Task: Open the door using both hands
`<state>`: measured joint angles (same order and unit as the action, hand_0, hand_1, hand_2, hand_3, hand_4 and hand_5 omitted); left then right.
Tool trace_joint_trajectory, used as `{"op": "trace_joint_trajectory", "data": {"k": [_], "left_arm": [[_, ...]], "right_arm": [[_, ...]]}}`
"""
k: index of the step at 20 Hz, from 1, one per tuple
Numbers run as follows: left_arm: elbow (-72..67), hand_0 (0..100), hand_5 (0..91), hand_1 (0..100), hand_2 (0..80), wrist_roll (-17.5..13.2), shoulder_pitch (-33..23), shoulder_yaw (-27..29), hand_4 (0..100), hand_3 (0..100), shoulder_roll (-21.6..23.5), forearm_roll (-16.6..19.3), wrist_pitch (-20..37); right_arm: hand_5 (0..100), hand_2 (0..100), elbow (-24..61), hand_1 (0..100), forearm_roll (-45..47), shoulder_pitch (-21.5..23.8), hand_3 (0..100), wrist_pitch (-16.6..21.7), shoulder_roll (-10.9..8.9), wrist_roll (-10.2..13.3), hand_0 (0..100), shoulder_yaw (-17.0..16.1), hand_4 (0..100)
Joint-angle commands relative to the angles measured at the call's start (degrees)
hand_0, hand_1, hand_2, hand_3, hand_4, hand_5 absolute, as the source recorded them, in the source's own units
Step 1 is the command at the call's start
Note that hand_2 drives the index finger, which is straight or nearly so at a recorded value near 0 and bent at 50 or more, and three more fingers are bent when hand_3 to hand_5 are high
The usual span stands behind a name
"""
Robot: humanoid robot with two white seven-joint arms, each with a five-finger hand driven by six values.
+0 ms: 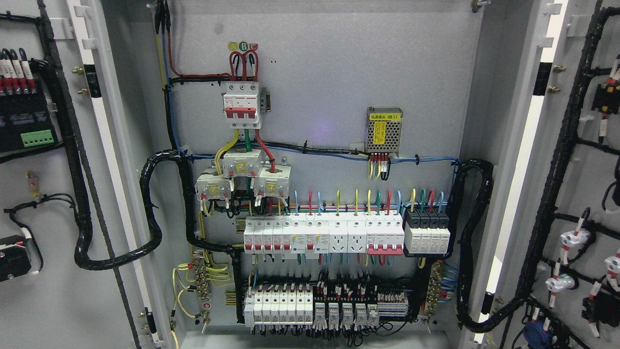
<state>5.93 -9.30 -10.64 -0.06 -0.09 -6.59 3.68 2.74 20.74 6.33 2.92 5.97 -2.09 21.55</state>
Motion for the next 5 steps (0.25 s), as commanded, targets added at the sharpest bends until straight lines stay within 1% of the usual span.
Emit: {"op": "trace_joint_trajectory", "data": {"k": [1,4,5], "left_arm": [[0.0,12,0.0,39,0.0,0.0,0.0,1.1,0,0,-1.8,0.0,-0.1],[0.0,12,0.0,39,0.0,0.0,0.0,1.1,0,0,-1.8,0.0,0.0],[0.0,12,0.0,39,0.0,0.0,0.1,1.1,0,0,-1.8,0.0,-0.1]], "right_arm": [[0,0,0.0,39,0.0,0.0,0,0.2,0.01,0.0,12,-0.1,0],[0,0,0.1,39,0.1,0.1,0,0.2,0.01,0.0,12,-0.2,0],[0,0,0.1,39,0.1,0.1,0,0.2,0.01,0.0,12,-0.8,0]]}}
